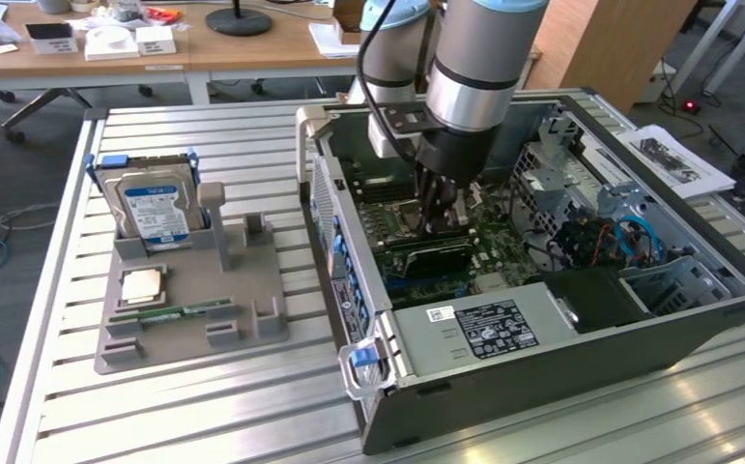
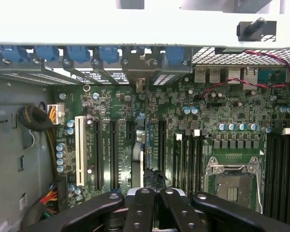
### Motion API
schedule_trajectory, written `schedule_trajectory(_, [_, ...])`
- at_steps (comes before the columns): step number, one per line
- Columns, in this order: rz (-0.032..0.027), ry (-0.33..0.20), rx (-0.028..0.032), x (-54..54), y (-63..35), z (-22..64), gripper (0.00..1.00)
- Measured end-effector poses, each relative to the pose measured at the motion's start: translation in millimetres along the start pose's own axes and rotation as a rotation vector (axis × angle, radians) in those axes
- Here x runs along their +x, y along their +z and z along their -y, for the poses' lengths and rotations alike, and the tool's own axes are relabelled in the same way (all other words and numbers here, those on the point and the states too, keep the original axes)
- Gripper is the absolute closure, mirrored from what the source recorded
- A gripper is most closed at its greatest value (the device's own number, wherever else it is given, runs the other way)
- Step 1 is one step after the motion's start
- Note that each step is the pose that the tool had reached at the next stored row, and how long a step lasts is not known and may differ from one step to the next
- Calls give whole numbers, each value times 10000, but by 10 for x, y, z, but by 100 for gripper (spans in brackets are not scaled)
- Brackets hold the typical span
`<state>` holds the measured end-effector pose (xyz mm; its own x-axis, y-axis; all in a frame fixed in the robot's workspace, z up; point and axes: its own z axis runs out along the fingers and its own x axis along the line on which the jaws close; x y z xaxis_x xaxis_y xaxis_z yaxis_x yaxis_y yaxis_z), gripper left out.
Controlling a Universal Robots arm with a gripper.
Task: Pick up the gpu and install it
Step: 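Press down on the gpu until it lock into place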
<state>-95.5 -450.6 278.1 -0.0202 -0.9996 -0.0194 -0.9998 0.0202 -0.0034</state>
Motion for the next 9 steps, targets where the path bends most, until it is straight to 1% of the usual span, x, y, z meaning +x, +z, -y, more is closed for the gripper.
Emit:
schedule_trajectory(5, [1, 1, 0, 16, 6, 0, 89])
schedule_trajectory(9, [1, 0, 0, 18, 33, 0, 89])
